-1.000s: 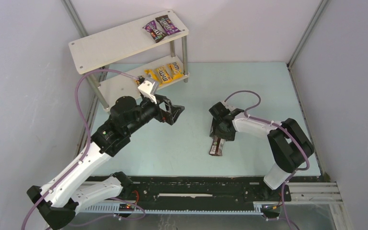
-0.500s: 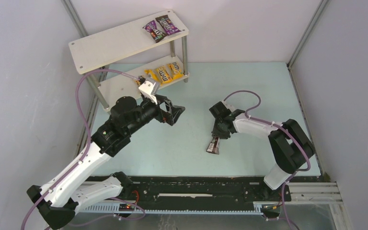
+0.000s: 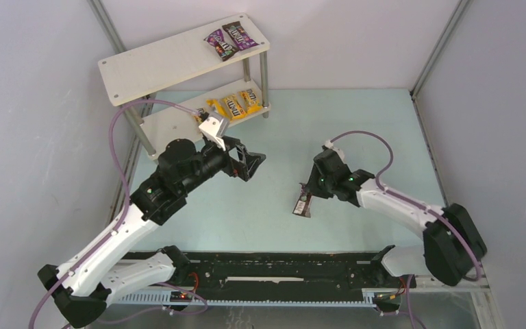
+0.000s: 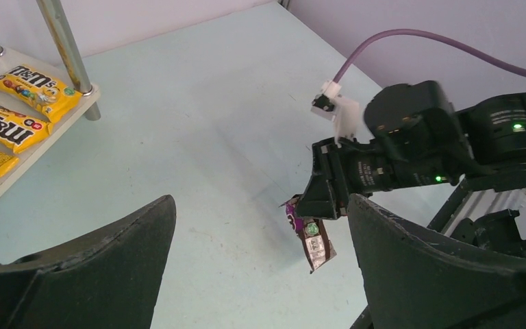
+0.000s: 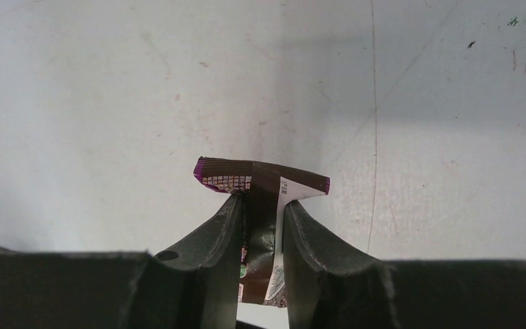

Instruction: Place and organize the candy bags onto the shelf

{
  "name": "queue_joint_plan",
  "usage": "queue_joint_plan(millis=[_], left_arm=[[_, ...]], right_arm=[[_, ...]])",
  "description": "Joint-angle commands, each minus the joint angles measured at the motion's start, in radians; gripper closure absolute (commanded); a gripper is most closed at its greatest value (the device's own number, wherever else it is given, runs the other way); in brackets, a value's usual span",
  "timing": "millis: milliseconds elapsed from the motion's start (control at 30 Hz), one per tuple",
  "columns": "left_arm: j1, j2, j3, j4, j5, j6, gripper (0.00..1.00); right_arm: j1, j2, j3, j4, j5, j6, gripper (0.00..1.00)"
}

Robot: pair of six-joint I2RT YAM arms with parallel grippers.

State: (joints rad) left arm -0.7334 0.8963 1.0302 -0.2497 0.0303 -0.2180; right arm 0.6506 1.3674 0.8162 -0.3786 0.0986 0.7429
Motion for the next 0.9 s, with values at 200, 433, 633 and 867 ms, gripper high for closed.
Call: queue_joint_plan(millis=[200, 433, 633, 867], left_arm=[[-0.012, 0.051, -0.018, 0.086, 0.141, -0.121, 0.00], [-0.013, 0.242, -0.085, 0.240, 0.459, -0.415, 0.10], [-0.036, 0.356, -0.148, 0.367, 0.540, -0.576, 0.10], [-0.102, 0.386, -0.150, 0.374, 0.495, -0.604, 0.14]], right_arm=[[0.012, -0.330, -0.054, 0.005, -0.047, 0.038, 0.68], [0.010, -0.517, -0.054, -0.018, -0.047, 0.051, 0.68], [0.011, -0.576, -0.054, -0.006, -0.074, 0.067, 0.68], [0.016, -0.566, -0.054, 0.043, -0.088, 0.065, 0.68]])
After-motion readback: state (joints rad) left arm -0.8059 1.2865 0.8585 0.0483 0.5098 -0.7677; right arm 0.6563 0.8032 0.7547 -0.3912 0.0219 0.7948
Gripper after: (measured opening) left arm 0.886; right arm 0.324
